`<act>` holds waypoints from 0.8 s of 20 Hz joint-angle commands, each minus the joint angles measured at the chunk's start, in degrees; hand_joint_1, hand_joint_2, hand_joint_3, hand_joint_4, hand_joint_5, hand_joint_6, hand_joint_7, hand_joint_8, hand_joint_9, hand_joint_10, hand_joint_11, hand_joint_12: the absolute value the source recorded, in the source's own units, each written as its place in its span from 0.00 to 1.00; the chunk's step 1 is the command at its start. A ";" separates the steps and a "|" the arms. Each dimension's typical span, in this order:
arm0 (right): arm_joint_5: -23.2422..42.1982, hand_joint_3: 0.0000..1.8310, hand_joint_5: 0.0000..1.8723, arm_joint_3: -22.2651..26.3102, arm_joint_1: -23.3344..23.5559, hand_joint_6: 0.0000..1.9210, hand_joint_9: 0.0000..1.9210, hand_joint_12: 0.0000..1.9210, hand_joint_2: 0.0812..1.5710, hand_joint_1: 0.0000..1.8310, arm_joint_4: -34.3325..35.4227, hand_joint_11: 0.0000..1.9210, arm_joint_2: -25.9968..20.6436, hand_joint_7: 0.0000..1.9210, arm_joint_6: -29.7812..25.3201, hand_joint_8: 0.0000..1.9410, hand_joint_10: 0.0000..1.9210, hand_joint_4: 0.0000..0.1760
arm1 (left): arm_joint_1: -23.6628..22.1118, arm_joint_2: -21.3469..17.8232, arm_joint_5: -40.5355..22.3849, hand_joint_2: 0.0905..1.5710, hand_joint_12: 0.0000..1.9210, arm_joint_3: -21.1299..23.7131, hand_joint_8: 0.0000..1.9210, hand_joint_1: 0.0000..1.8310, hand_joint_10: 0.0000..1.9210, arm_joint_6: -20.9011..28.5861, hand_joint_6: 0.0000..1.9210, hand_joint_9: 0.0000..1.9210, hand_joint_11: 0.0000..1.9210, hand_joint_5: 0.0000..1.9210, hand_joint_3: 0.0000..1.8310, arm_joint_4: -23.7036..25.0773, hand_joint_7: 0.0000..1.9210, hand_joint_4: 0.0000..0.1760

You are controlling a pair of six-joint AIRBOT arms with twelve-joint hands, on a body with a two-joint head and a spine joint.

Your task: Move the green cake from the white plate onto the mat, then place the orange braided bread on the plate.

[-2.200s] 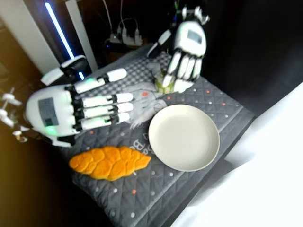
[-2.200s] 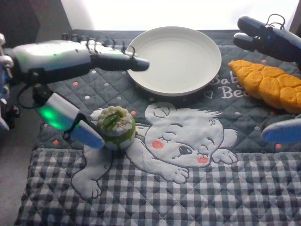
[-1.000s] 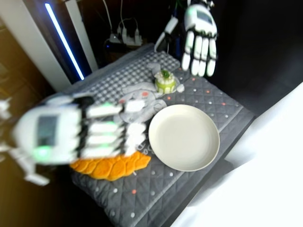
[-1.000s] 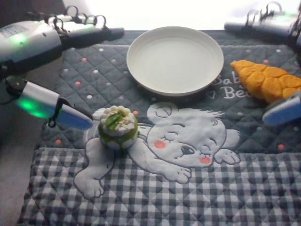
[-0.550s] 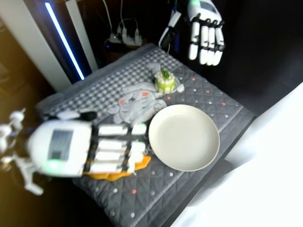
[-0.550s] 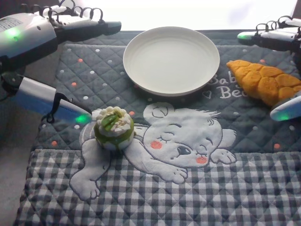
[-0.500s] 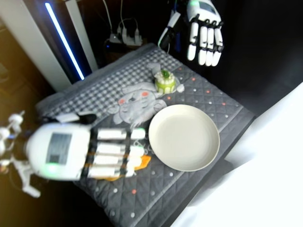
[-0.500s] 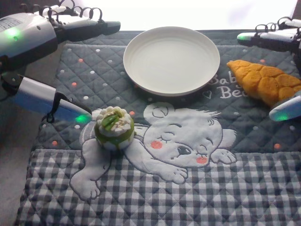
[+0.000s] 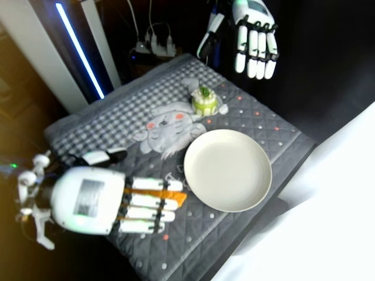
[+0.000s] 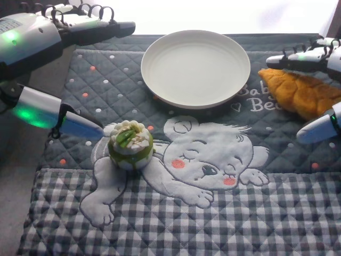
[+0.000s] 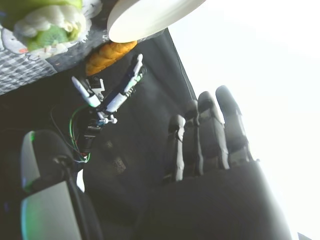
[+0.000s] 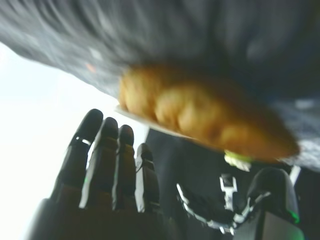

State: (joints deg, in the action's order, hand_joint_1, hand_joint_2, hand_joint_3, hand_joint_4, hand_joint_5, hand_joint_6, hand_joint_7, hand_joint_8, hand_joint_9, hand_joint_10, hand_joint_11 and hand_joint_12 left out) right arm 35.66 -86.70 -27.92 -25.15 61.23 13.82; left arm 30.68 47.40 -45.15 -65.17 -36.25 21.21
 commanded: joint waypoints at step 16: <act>-3.22 0.00 0.03 -3.88 0.47 0.00 0.16 0.45 0.41 0.29 0.81 0.05 0.41 0.15 -0.26 0.00 0.00 0.75 | 0.22 -0.88 -7.05 0.47 0.45 0.36 0.00 0.41 0.00 0.03 0.00 0.18 0.00 0.11 0.00 -2.06 0.17 0.17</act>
State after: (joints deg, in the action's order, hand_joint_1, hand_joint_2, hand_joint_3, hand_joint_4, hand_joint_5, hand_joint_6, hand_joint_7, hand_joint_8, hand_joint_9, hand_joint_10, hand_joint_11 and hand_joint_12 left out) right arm 30.06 -89.97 -27.86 -25.89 62.61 13.58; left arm 31.31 46.92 -46.04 -64.93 -36.25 21.39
